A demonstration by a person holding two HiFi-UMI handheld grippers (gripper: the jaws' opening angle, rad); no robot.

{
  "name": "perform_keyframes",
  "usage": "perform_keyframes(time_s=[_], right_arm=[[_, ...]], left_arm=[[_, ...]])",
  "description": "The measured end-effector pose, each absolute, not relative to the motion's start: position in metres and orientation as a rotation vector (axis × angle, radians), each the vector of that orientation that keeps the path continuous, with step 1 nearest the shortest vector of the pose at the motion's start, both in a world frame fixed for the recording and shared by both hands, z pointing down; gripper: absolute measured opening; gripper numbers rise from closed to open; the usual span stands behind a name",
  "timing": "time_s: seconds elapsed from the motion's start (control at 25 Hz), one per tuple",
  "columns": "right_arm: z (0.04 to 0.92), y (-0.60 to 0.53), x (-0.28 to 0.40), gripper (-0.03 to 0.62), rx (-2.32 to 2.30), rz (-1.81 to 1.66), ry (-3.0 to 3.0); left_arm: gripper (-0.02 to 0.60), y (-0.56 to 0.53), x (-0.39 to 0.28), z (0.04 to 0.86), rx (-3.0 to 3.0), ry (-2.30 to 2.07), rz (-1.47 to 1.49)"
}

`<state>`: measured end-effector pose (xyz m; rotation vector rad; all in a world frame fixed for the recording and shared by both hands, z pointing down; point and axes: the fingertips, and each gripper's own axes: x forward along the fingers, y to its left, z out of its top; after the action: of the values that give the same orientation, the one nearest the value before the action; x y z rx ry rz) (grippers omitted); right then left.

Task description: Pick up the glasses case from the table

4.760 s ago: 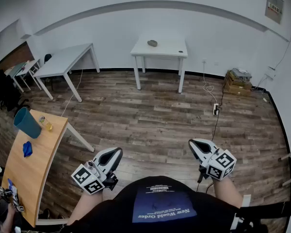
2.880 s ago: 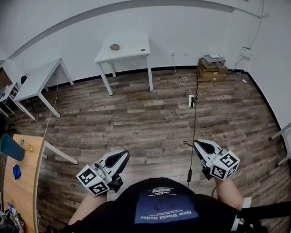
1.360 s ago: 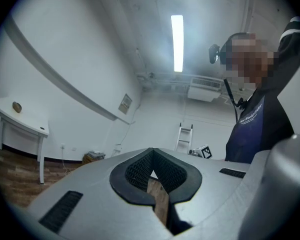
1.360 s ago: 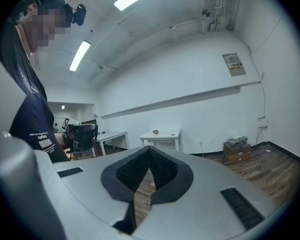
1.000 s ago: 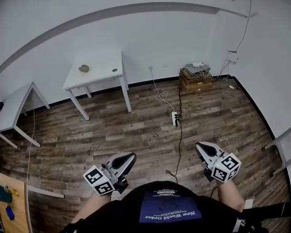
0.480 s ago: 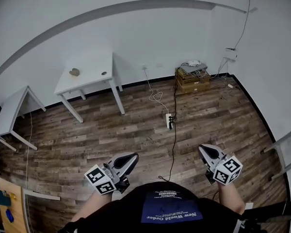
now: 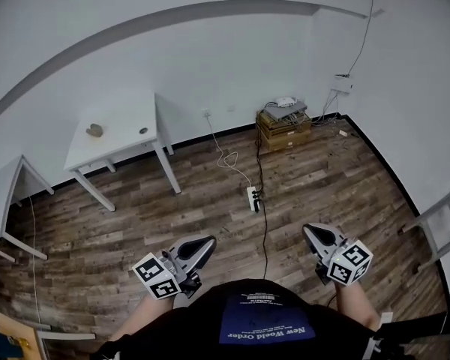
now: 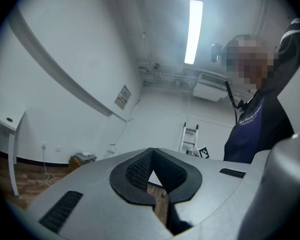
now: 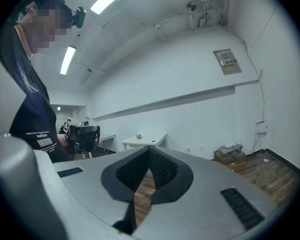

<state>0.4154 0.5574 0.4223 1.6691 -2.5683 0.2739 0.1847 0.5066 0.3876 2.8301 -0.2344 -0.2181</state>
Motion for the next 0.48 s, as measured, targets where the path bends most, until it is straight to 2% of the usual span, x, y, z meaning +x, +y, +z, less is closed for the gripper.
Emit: perform_keyframes(time_s=[0.48], right_arm=[[0.406,0.394,0.357,0.002,1.736,0.242,-2.519]], left_arm=[[-0.003,0.329,0.121,0.37,2.864,-0.177,-0.24]])
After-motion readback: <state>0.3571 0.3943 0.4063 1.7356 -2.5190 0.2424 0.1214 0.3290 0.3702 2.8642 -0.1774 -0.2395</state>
